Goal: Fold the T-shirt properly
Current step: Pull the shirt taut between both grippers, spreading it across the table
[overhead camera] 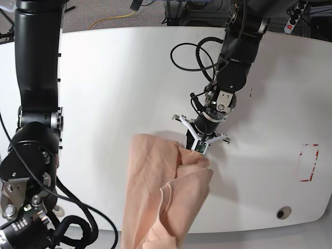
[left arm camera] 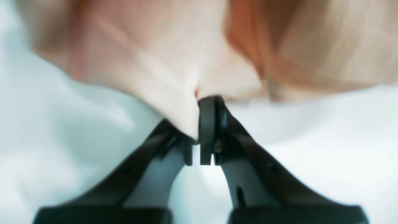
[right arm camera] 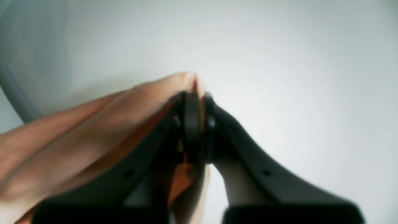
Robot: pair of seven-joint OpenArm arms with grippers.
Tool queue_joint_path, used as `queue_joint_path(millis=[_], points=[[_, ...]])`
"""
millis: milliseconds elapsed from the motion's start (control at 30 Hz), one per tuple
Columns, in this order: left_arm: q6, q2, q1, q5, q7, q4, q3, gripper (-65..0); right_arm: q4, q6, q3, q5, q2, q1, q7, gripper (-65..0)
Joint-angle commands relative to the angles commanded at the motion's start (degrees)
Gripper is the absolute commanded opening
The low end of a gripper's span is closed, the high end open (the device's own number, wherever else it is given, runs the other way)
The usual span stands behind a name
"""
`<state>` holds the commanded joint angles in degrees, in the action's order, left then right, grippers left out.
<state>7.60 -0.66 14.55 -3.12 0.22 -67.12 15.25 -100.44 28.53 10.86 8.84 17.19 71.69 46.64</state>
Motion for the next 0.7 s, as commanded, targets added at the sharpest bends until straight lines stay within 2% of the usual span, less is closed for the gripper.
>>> queue_joint_path(millis=[167,200,267,567,600,700], points=[[0.0,-5.1,-4.1,0.0,0.2,-9.2,-0.1,-64.3,7.8,-0.18,-2.4,-0.1,0.2,1.4,-0.1,-65.0],[0.0,-6.1,-4.8,0.0,0.8,-10.6,-0.2,-64.3,9.5,-0.18,-2.4,-0.1,0.2,2.0,-0.1,-65.0],[0.1,-8.0,-6.5,0.0,4.9,-15.1,-2.9,-64.3,13.3,-0.44,-2.4,-0.1,0.2,3.1,-0.2,-65.0],[0.4,-8.4,-8.0,0.0,15.2,-26.1,-17.7,-64.3,27.1,-0.44,-2.5,-0.1,0.3,3.1,-3.3,-65.0],[1.0,-8.9,-7.9,0.0,16.0,-27.3,-19.2,-64.4,28.7,-0.44,-2.5,-0.1,0.3,3.1,-3.7,-65.0],[5.1,-9.7,-7.0,0.0,18.9,-30.9,-23.1,-64.4,32.2,-0.53,-2.5,-0.1,-0.1,3.1,-5.2,-65.0]])
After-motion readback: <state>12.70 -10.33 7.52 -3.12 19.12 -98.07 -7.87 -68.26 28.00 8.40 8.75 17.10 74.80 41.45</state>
